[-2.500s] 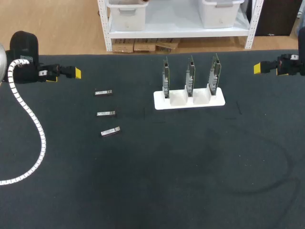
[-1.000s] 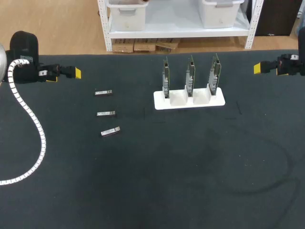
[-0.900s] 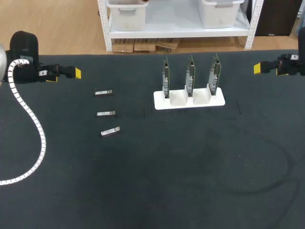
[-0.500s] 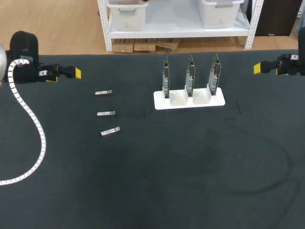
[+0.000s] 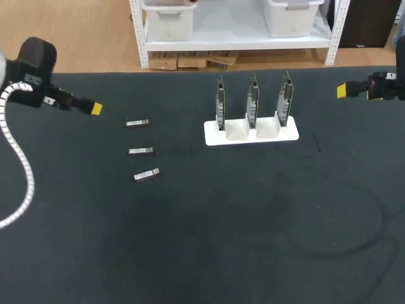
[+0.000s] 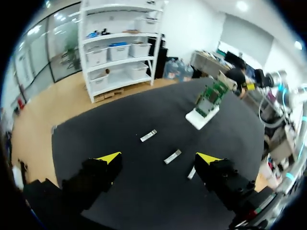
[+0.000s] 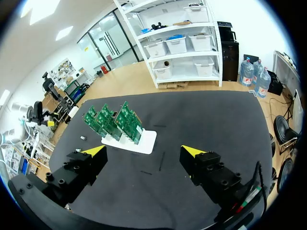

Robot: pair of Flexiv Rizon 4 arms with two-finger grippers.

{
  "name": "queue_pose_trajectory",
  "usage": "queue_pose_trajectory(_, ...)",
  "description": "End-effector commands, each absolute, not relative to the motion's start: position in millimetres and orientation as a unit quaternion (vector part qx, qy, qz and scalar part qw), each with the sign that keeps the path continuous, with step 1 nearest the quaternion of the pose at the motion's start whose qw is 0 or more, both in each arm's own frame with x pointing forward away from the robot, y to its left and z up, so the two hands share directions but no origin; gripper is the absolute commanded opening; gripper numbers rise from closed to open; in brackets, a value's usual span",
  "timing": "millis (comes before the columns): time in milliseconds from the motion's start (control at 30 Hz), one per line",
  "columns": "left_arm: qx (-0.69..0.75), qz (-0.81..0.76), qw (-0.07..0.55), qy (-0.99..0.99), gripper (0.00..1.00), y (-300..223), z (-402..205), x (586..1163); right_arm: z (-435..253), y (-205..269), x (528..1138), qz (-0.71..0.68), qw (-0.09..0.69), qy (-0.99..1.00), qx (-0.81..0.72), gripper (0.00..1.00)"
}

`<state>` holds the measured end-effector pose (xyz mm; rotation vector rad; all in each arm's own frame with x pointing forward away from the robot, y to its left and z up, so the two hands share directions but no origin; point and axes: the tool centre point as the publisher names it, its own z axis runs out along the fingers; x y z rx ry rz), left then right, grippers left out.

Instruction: Pick up the optical module with the left hand, and insert it into the network port with the right hand.

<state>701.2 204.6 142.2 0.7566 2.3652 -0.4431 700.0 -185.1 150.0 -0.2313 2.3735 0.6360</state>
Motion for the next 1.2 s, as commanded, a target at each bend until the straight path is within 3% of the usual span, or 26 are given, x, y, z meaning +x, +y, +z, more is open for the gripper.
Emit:
queue_pose_trajectory(33, 0.385, -0.147, 0.229, 0.882, 1.00, 209.9, 143.7, 720.6, 150.0, -185.1, 700.0, 0.243, 0.330, 0.908, -0.088, 1.00)
queue_pose_trajectory(367, 0.532, -0.139, 0.166, 0.819, 1.00, 190.7, 130.5, 746.3, 150.0, -185.1, 700.0, 0.243, 0.330, 0.908, -0.088, 1.00)
queue_pose_trajectory(1200, 0.613, -0.103, 0.098, 0.778, 1.00, 149.8, 72.8, 760.4, 150.0, -185.1, 700.0, 0.243, 0.330, 0.908, -0.088, 1.00)
